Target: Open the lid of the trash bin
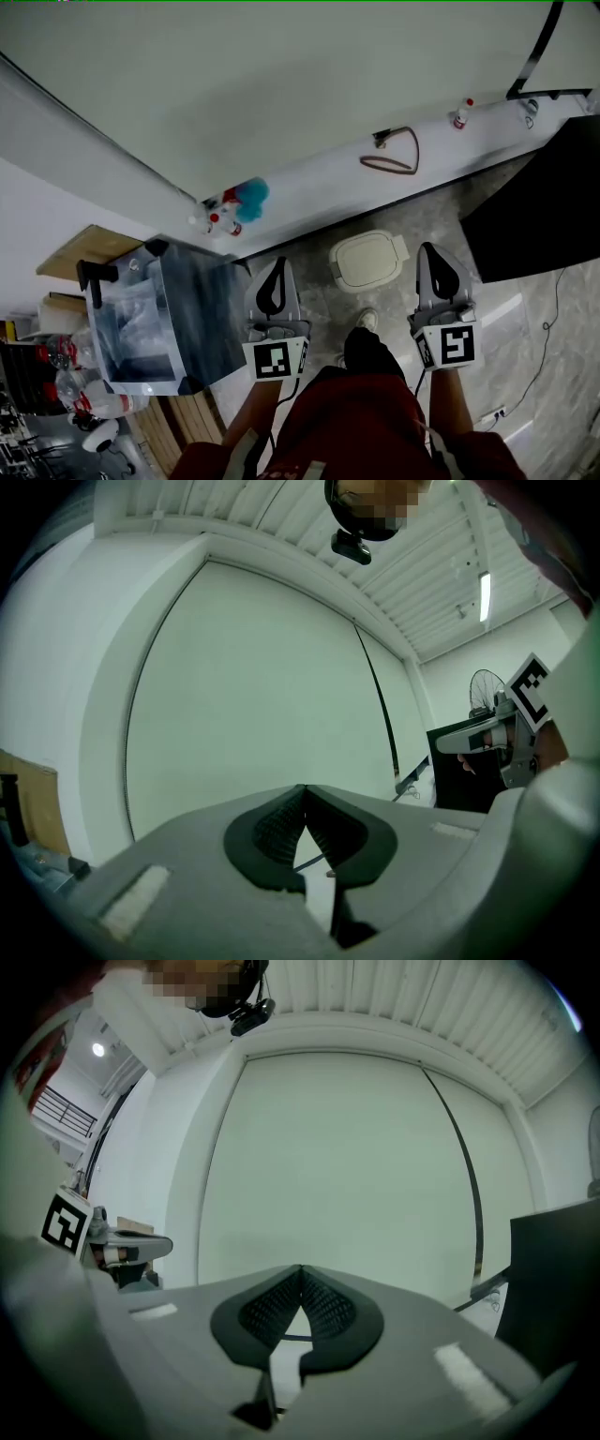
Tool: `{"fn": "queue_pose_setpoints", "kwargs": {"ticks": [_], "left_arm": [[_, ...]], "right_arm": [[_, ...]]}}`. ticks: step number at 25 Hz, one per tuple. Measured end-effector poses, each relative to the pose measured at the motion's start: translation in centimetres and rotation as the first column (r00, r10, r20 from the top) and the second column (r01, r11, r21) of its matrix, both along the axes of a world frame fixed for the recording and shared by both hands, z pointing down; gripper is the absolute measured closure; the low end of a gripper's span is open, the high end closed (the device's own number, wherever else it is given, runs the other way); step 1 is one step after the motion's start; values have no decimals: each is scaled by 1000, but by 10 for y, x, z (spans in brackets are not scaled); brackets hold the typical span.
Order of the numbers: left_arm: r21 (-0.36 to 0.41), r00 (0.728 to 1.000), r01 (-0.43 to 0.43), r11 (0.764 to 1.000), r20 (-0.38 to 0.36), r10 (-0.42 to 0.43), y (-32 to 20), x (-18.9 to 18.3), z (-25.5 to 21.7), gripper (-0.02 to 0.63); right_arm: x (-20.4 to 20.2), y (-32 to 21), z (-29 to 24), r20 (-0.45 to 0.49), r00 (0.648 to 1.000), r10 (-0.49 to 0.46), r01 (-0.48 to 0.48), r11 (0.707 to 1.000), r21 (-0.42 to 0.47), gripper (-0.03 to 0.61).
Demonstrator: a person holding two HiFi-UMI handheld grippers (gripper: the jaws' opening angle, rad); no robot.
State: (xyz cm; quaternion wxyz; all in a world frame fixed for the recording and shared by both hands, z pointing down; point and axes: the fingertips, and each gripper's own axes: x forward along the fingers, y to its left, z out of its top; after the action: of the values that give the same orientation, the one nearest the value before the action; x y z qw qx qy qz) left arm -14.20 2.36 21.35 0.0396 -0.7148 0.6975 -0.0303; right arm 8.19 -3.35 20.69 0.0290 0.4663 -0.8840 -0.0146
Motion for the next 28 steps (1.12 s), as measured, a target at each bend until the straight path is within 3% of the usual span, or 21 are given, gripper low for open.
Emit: {"fn": "queue_pose_setpoints", "kwargs": {"ticks": [4,10,20,28], "left_arm": [[-27,999,-40,999,12,40,-32,19,11,609],[-55,996,-85,995,20,86,-63,40,25,609],[-96,985,-174,980,-18,173,-92,32,65,609],[-195,972,-233,953,-51,228,-93,14,121,609]], "right_arm": [[11,-28,5,48,998,33,-31,999,-36,578],[25,-51,30,41,998,55,-52,996,-77,578],[18,-60,69,5,991,132,-130,984,-124,578],[-12,-52,120,-10,984,179,-177,957,-229,578]]}}
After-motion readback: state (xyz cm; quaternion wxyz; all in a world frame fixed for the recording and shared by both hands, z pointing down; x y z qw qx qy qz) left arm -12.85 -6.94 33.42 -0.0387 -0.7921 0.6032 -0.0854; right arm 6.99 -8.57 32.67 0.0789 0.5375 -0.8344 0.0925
